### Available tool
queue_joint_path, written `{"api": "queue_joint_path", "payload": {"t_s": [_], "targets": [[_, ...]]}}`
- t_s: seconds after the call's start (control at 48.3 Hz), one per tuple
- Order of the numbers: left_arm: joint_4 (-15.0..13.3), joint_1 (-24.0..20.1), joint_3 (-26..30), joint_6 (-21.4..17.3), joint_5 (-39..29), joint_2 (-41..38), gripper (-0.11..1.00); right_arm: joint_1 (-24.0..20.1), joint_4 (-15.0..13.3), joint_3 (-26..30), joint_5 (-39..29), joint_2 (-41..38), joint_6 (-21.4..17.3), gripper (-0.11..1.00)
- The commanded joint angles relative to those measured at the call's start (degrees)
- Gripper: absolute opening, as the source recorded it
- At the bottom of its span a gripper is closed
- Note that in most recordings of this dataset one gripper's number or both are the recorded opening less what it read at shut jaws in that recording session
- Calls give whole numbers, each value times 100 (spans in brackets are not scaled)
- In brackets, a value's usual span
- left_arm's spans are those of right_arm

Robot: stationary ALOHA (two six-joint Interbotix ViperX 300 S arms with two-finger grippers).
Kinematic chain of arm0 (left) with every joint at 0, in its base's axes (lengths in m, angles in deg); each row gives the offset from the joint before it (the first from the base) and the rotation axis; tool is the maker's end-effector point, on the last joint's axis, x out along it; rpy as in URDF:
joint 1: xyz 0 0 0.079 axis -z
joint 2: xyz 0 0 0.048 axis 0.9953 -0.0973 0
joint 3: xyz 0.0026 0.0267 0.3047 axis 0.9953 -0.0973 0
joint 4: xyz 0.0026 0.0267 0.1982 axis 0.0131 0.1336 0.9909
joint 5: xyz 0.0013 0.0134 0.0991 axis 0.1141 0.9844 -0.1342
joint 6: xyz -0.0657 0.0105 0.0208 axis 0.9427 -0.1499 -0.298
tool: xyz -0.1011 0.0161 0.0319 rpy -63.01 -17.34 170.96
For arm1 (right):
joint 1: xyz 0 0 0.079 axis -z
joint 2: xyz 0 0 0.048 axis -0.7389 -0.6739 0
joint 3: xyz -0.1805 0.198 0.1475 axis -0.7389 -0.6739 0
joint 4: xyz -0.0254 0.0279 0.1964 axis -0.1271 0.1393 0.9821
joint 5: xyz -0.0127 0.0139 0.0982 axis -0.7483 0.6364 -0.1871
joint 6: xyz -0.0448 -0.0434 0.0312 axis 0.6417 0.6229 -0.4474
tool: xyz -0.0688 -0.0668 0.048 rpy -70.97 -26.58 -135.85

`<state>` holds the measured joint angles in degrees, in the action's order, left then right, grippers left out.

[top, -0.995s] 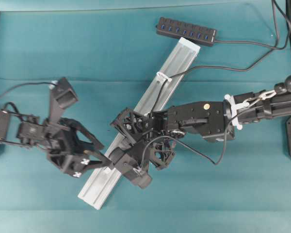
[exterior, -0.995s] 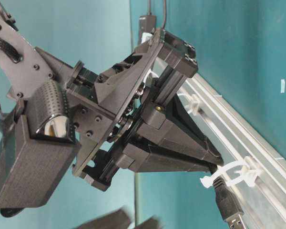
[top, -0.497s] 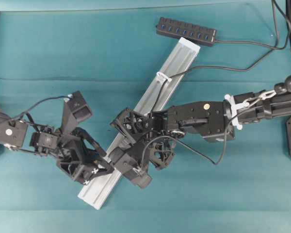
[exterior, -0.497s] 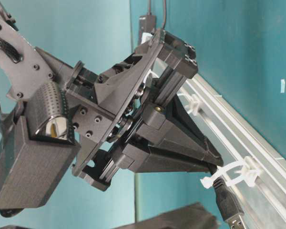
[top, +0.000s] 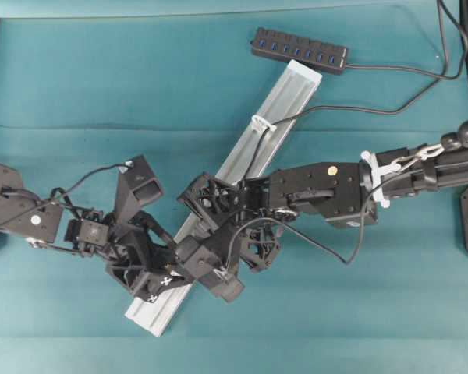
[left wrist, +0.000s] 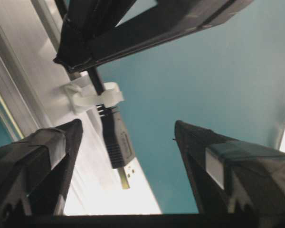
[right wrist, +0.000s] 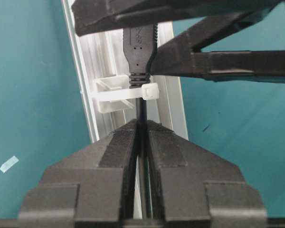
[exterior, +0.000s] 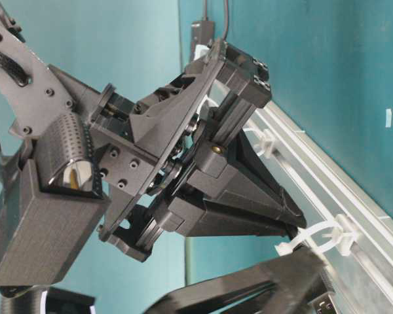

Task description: Pass the USB cable through three rings with both arms.

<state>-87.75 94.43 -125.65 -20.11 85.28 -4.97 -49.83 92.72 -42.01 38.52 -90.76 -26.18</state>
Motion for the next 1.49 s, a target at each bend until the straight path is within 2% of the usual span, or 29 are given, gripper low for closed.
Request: {"api": "queue_joint_path", "payload": {"t_s": [0.0, 0.145, 0.311, 0.394, 0.746, 1.098, 1.202, 1.388, 1.471], "targets": [[26, 18, 79, -18, 44, 18, 84, 18, 18, 26, 44, 9, -79, 8], [26, 18, 35, -44, 53, 35, 70, 18, 18, 26, 44, 9, -79, 8], [26, 18, 35, -62, 149, 53, 26, 18, 9, 26, 26, 9, -70, 8], [26, 18, 26, -62, 272, 53, 12, 9, 9, 26, 44, 9, -70, 8], [26, 18, 0, -53, 343, 62, 12, -35, 18, 26, 44, 9, -105, 8], [26, 18, -79, 9, 308, 97, 12, -35, 18, 44, -18, 18, -554, 10], [26, 62, -176, 44, 308, 141, 12, -9, 18, 44, -167, 26, -747, 25], [26, 105, -272, 79, 308, 202, 10, 44, 18, 35, -220, 114, -1002, 77], [26, 149, -290, 123, 308, 246, 10, 97, 18, 18, -167, 202, -1099, 91]]}}
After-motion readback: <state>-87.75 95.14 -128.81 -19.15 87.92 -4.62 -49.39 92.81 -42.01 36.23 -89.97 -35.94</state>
